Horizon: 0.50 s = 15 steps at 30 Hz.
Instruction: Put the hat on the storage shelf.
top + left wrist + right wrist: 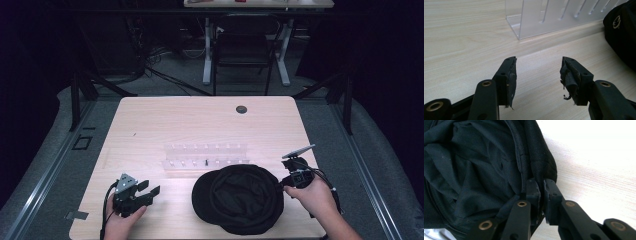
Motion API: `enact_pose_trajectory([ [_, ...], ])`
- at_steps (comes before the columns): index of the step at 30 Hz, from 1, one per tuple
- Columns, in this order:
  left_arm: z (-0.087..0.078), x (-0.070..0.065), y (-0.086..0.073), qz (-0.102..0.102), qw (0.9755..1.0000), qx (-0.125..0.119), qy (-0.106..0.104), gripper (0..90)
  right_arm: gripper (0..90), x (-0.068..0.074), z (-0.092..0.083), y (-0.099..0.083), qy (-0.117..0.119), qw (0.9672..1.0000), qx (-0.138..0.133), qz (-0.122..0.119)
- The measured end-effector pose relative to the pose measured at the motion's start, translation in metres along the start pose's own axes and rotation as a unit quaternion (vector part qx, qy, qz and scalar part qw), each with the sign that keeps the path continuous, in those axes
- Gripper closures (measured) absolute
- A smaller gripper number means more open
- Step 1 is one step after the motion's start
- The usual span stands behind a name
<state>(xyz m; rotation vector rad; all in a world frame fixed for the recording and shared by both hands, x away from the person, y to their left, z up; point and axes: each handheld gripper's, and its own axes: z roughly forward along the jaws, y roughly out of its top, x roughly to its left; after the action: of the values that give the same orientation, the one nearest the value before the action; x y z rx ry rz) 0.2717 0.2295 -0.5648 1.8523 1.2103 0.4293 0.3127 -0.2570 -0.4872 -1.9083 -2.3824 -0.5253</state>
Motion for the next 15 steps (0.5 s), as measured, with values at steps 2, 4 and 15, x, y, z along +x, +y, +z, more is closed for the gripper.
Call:
enact_pose_trajectory([
  [2,0.0,0.0,0.0,0.0,1.0,0.002,-0.001,46.9,86.7,0.0,-0.001,0.0,0.004,1.0,0.003,0.001],
  [4,0.0,0.0,0.0,0.0,1.0,0.001,-0.001,46.9,87.1,0.0,-0.002,0.001,0.005,1.0,0.002,0.001],
  [15,0.001,0.0,0.0,0.002,1.0,0.004,0.0,46.9,88.3,0.009,-0.033,0.0,0.046,0.9988,-0.019,0.002],
])
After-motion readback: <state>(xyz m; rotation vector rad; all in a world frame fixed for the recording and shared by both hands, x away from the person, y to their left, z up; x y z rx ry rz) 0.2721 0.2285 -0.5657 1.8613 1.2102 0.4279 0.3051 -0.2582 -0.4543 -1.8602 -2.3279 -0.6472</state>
